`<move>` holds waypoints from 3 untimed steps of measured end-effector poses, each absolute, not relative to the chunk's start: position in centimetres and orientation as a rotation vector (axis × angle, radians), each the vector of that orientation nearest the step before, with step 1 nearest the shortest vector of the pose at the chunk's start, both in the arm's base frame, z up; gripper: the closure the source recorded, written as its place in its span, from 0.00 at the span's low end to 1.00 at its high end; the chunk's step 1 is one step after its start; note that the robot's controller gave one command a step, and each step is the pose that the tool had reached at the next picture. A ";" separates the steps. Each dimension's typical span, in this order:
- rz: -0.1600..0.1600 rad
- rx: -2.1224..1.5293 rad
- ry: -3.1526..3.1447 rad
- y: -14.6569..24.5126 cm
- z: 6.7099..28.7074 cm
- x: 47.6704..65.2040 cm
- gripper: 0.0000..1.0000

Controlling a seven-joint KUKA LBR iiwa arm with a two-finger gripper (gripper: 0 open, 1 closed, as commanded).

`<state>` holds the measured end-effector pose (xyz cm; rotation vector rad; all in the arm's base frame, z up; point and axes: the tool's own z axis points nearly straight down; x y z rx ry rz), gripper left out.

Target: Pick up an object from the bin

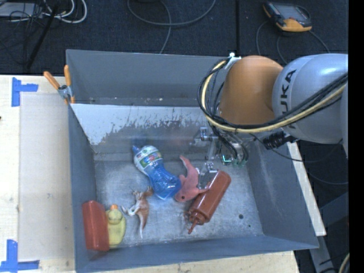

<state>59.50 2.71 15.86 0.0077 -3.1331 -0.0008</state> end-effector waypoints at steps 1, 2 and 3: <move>-0.001 0.007 -3.141 2.7 16.3 59.7 0.00; -0.001 -0.047 -3.143 9.2 11.1 57.6 0.00; 0.001 0.103 -3.139 16.8 10.1 57.3 0.00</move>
Offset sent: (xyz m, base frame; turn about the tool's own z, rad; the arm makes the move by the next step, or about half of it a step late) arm -0.0364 0.1174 -0.0886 0.0493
